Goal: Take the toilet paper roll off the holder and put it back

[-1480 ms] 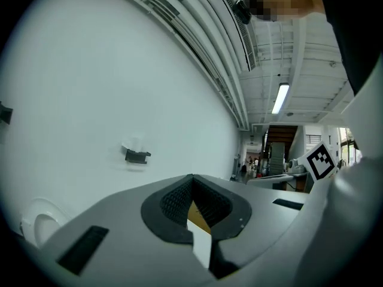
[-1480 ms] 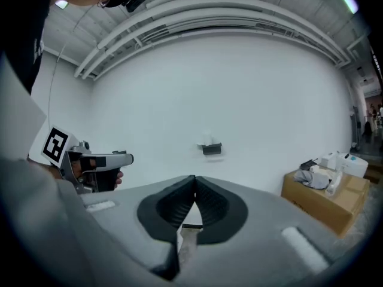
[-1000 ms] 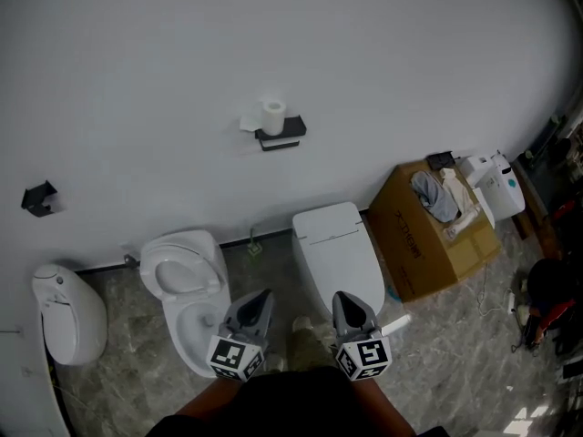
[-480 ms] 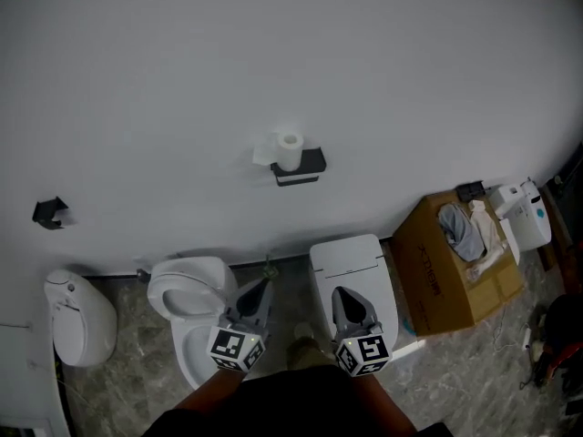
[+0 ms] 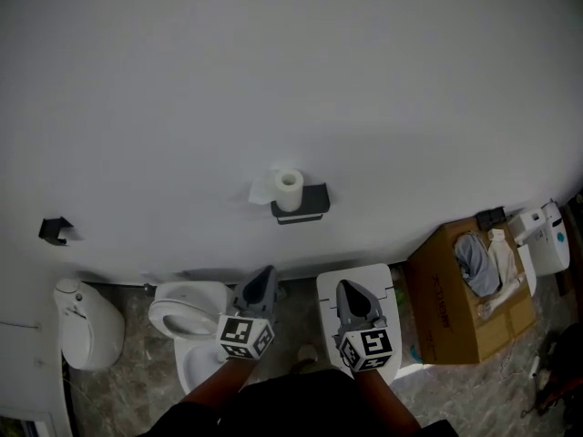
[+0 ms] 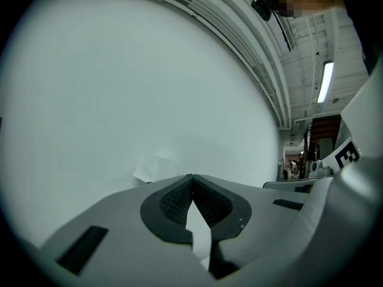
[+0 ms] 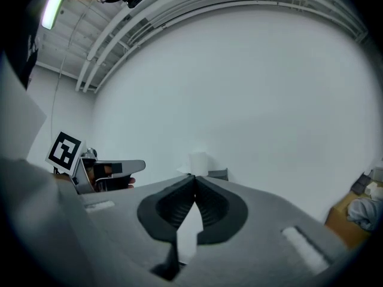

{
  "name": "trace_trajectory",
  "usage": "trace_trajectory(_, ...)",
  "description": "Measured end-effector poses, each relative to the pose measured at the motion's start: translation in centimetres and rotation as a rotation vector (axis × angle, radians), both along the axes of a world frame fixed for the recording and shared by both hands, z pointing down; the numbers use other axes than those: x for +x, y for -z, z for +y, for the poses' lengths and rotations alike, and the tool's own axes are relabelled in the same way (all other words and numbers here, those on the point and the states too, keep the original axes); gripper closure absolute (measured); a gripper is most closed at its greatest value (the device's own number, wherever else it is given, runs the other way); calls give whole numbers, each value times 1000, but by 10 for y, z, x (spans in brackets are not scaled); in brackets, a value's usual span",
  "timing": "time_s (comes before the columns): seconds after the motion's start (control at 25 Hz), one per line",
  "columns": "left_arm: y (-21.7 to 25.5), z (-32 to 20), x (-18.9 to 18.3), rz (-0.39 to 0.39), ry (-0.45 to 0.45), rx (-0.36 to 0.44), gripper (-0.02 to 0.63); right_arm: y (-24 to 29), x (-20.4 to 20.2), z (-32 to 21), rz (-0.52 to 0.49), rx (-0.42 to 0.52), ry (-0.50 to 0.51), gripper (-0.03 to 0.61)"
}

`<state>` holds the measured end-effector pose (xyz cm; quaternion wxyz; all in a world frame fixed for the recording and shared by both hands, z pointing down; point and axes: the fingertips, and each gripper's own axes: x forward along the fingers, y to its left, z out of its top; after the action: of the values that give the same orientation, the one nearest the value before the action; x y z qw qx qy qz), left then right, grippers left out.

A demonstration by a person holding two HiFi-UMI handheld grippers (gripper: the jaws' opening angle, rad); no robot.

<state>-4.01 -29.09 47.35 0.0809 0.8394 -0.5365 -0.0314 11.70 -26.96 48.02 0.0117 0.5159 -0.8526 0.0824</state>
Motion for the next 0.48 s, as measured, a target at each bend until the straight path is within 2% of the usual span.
trace_trajectory(0.2,0,-55,11,-9,10,-17,600,-2,8,-44,-20,-6,36,580)
trace_trajectory(0.24,0,-67,14,-7,9,-23,552,0,9,-51,-22,1,45,580)
trace_trajectory(0.28,1,-79,17,-5,10,-26,479,3,11,-58,-22,11,51,580)
trace_trajectory(0.32,1,-92,20,-4,12,-26,442,4,14,-65,-21,17,53,580)
trace_trajectory(0.4,1,-114,22,-13,24,-22,379,2,19,-74,-31,16,57,580)
trace_trajectory(0.48,1,-133,20,-26,38,-21,350,-5,20,-83,-51,0,62,580)
